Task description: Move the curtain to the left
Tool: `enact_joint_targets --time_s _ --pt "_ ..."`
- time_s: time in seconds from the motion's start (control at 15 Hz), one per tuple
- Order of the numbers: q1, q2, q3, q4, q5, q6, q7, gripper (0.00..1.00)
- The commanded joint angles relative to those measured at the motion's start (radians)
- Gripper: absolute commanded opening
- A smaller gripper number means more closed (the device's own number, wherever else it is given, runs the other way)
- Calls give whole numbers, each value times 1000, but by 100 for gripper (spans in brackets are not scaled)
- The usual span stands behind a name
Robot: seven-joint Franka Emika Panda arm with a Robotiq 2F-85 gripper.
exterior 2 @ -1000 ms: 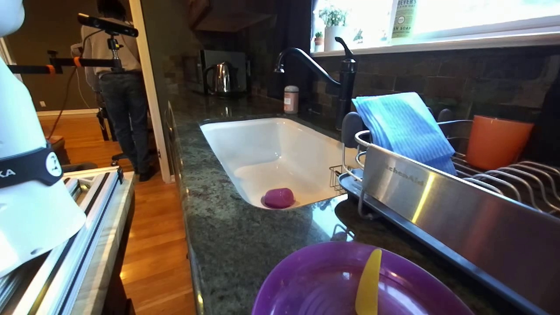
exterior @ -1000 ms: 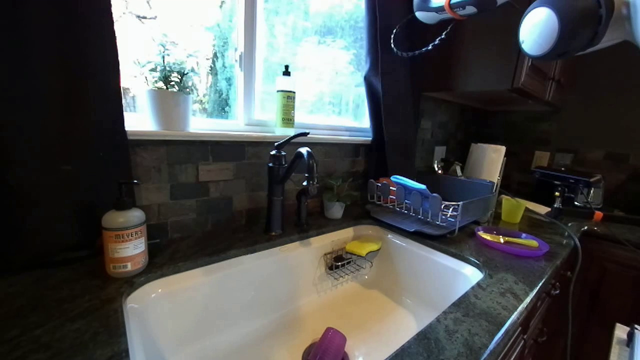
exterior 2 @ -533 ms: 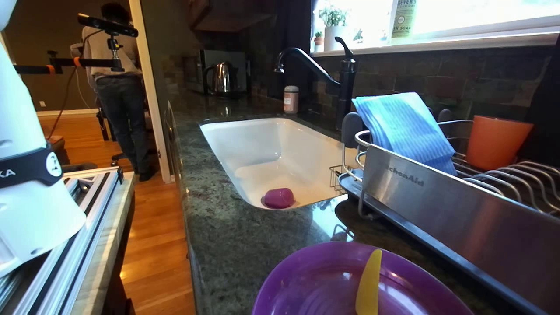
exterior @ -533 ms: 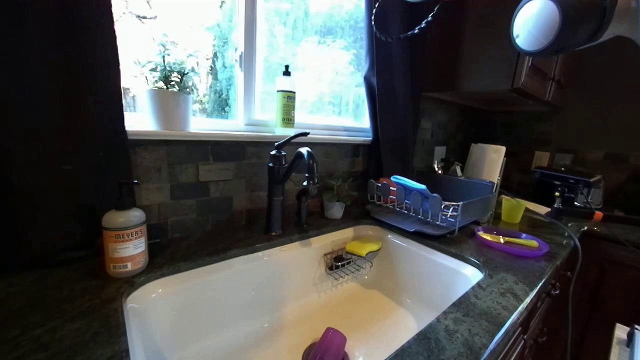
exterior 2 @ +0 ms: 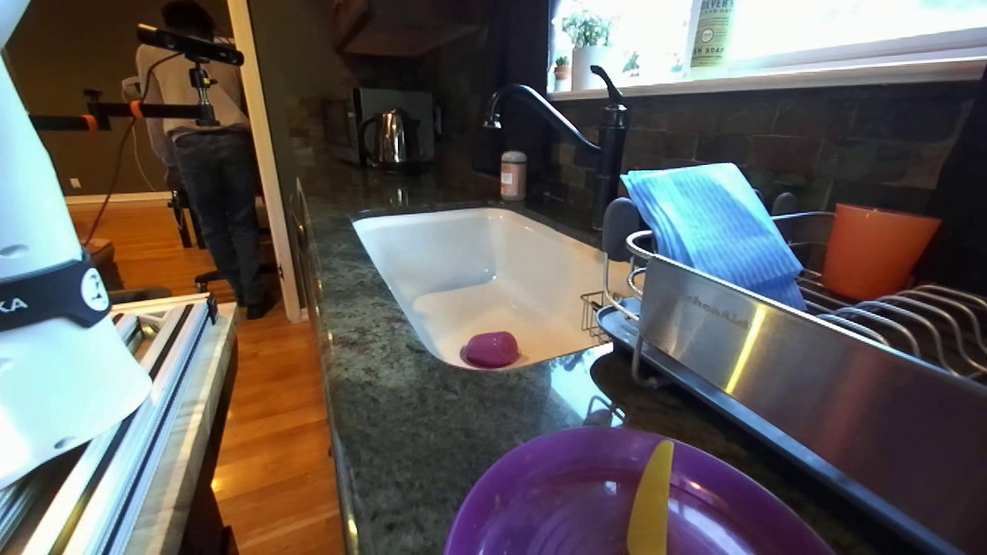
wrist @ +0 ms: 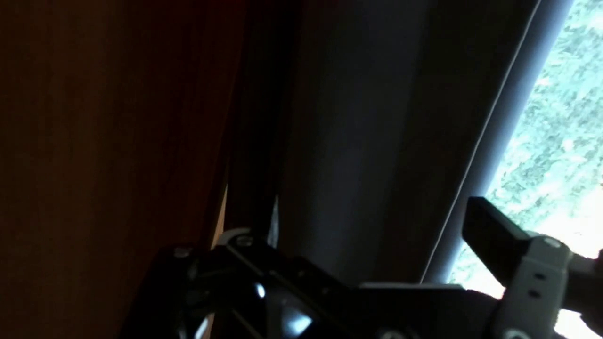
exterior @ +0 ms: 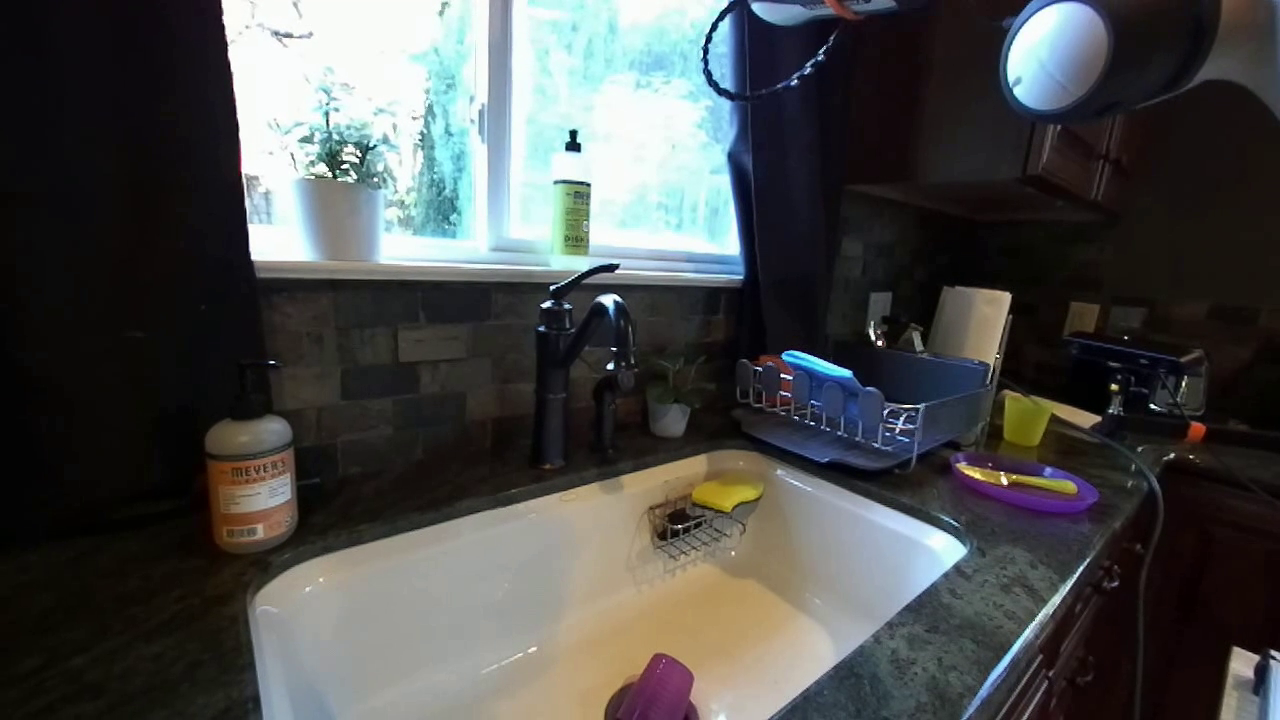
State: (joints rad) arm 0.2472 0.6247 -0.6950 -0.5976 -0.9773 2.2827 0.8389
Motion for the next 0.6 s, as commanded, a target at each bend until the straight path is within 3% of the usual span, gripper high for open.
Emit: enact_joint_targets --time_s 0.0,0.2,0.53 --pt "-91 14 71 -18 102 114 -24 100" --pt "-133 35 114 -6 156 135 -80 100" --pt "-137 75 134 20 159 72 -128 100"
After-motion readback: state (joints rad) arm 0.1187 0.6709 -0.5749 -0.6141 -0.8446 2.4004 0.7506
